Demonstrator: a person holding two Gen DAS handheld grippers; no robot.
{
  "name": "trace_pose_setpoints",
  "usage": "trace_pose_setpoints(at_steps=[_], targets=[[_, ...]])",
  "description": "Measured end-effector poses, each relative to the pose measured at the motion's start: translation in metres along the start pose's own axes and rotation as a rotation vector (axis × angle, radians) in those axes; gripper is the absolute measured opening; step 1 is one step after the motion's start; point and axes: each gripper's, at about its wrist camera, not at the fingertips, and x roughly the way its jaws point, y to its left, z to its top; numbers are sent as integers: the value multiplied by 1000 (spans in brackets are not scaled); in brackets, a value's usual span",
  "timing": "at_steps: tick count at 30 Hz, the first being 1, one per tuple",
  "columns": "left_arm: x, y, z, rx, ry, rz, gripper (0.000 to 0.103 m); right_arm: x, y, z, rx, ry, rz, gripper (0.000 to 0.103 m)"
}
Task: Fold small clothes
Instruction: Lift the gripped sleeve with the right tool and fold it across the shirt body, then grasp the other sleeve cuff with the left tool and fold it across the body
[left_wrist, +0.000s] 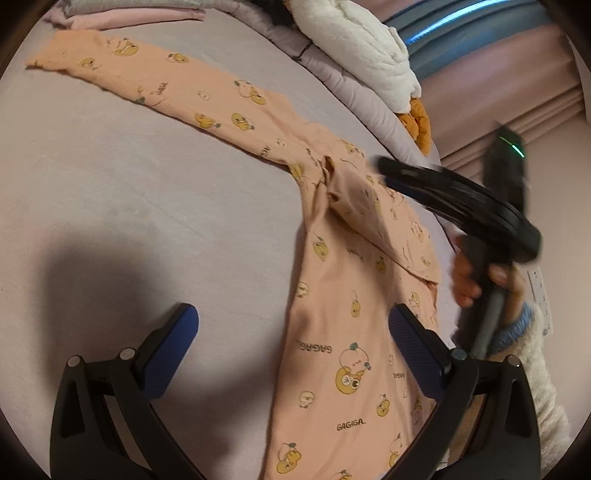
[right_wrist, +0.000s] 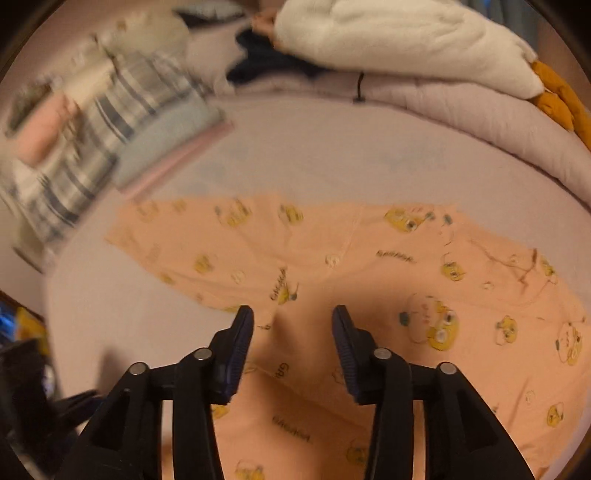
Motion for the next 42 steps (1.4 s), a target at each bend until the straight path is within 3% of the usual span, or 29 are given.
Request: trace_pose_setpoints(at_steps=[2,4,6,10,14,18,20,25,29,35,38,42], targets=[[-1,5,3,-19,-7,-5,103,-23,-24,-8,68,-48,20,50],[-4,10,8,-34,-16,-3,103,-33,-44,-20,103,-60,-36,50],[-8,18,15,-64,-31,9,103,-35,-61,-33,124,-48,-98,50],[-18,40,37,-162,-80,9,103,-29,-82,-57,173,-32,-130,49],[-29,61,59,-239,-145,-40,103,-19,-67,-57,133,-67,-119,33],[-36,88,86,-332,-223,-15,103,2,-27,-43,32,-74,-72,23],[-39,100,95,-368,-261,20,102,15,-13,-39,-3,-61,-57,21],[-45,124,122,-417,-352,-9,102,49,21,-26,-68,-47,-49,16],[-44,144,148,-470,-371,-5,102,70,28,-23,-62,-20,-27,16],[-51,161,166,-557,-452,33,98,53,22,-31,-28,-46,35,16],[-52,160,170,-573,-459,82,87,43,20,-37,-17,-60,58,16],[-47,166,173,-582,-436,140,37,21,12,-44,22,-89,94,16]])
